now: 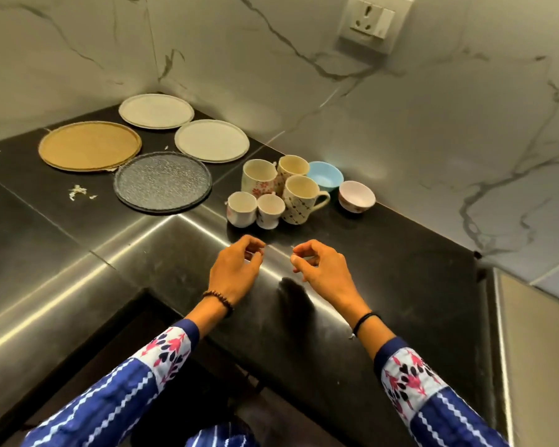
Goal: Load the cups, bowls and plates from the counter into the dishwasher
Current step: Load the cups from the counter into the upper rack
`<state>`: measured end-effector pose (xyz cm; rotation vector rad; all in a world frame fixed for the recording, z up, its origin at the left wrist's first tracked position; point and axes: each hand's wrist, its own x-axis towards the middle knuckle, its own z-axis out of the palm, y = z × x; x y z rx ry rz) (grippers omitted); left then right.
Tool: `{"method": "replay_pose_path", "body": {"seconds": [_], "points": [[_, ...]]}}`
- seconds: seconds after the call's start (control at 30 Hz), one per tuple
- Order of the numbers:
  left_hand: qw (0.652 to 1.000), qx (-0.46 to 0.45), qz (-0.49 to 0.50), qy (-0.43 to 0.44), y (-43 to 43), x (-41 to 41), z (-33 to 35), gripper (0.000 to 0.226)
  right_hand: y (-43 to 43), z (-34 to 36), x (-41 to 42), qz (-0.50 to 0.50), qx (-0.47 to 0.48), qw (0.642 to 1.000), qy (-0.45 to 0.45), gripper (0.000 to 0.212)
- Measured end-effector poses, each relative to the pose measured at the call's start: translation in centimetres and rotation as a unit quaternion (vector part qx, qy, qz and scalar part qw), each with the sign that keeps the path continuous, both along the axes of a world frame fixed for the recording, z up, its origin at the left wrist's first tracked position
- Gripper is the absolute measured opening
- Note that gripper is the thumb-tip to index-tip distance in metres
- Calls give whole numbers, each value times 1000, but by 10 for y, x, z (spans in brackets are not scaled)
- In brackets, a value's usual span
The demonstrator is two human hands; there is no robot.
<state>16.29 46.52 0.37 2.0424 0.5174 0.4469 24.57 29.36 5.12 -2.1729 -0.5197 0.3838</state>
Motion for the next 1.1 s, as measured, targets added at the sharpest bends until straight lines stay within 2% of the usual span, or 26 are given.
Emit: {"method": "replay_pose_path", "body": {"seconds": [0.13, 0.23, 0.37, 0.47, 0.6, 0.83, 0.93, 1.1], "points": [[996, -22, 81, -29, 42, 17, -11, 19, 47, -11, 21, -20, 3, 999, 32, 21], [992, -64, 103, -21, 65, 35, -21, 41, 74, -20, 36, -53, 20, 996, 68, 33], [992, -105, 64, -7, 81, 57, -31, 81, 95, -32, 47, -80, 30, 992, 90, 28], [992, -120, 24, -25, 88, 69, -33, 91, 106, -38, 48, -58, 36, 994, 84, 29], [993, -105, 7, -44, 92, 76, -36, 85, 118, -43, 44, -37, 60, 993, 96, 33], [999, -32, 10, -34, 90, 62, -25, 74, 111, -42, 33, -56, 145, 965, 209, 36], [999, -35, 14, -2, 79, 49, -17, 71, 98, -34, 22, -79, 174, 948, 253, 30], [997, -69, -9, 20, 46, 19, 0, 71, 62, -30, -7, -120, 180, 941, 259, 20]]}}
